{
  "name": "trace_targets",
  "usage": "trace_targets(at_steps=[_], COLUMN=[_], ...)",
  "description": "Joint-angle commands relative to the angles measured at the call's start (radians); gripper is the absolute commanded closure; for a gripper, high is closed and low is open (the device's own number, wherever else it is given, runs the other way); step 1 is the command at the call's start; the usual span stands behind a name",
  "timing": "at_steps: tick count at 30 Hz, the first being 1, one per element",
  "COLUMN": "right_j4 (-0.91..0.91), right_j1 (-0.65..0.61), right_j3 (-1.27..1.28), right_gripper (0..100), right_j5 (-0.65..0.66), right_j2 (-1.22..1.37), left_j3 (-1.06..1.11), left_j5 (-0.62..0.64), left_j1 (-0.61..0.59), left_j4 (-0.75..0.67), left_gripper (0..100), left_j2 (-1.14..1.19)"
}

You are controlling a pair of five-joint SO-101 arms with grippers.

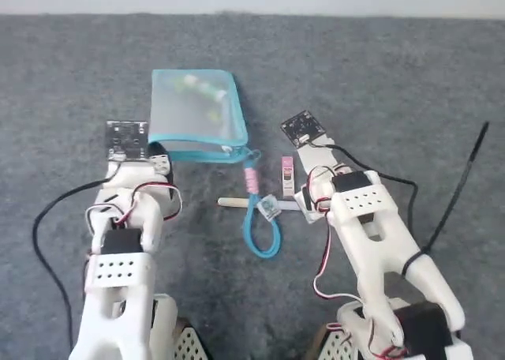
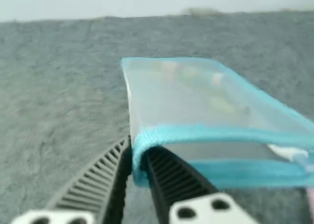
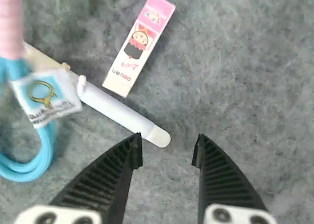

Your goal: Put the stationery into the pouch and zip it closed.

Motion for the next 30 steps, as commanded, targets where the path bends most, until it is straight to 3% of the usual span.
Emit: trace_targets(at_steps=[1,7,13,25,30], right_j4=[-0.016,-0.013,-0.001,-0.005,-0.012], right_j1=[0.007,0.007,-0.027,-0.048,-0.050], right_j3=[-0.014,-0.012,-0.009,0.058,0.068], right_gripper=[81.8,81.9,81.9,81.9,81.9], right_j5=[-0.012,0.000,0.267,0.485,0.485], right_j2=[-0.010,-0.004,0.001,0.002,0.004], left_j3=[-0.076,-0.076,-0.076,-0.076,-0.074], left_j5=[0.020,0.018,0.015,0.015,0.015], left_j1=[-0.037,-0.037,-0.035,-0.035,-0.035], left_j4=[0.002,0.002,0.002,0.002,0.002], left_gripper=[99,99,99,99,99], left_j2=[-0.011,-0.009,-0.014,-0.012,-0.011])
